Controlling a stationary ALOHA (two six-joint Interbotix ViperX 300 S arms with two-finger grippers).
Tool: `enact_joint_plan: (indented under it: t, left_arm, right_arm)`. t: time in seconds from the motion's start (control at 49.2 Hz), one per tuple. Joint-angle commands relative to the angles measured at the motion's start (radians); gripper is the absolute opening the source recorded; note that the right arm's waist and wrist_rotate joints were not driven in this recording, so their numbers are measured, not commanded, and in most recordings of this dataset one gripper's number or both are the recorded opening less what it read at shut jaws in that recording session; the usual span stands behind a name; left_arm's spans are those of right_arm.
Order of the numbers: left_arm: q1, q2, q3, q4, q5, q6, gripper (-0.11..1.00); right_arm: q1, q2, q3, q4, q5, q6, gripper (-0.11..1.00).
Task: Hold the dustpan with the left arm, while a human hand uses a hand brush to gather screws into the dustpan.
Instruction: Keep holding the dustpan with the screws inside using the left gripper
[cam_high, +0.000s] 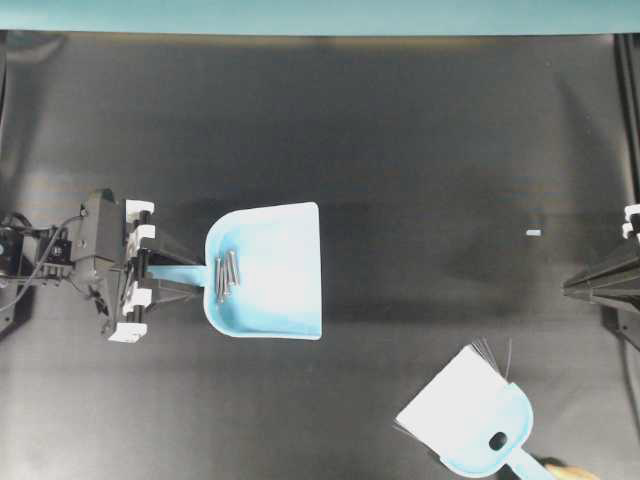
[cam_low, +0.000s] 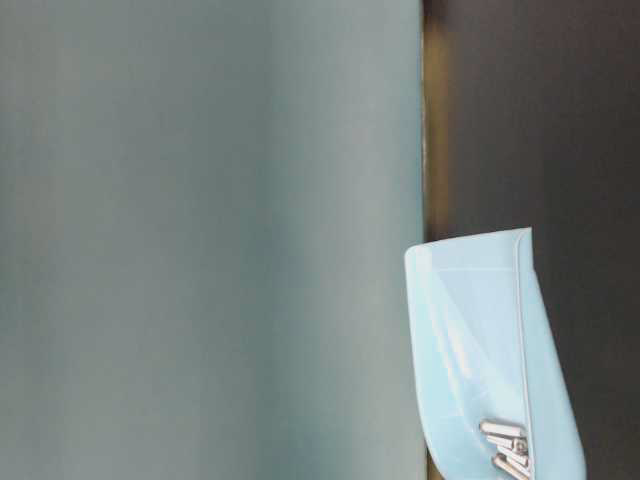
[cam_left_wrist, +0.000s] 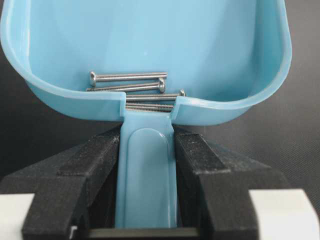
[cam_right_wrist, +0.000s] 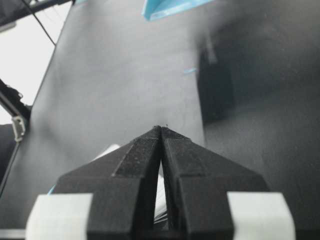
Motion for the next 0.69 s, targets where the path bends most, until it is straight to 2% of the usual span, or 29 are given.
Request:
enact_joint_plan:
  t: [0.0,0.671]
  left_arm:
    - [-0.002,-0.011,-0.005,0.003,-0.003,0.003,0.29]
    - [0.003,-0.006,-0.006,0.003,0.06,0.003,0.29]
  right_arm:
    - [0.0,0.006,-0.005,0.0,-0.005,0.0,0.0]
    - [0.0,0.006,-0.005,0.0,-0.005,0.0,0.0]
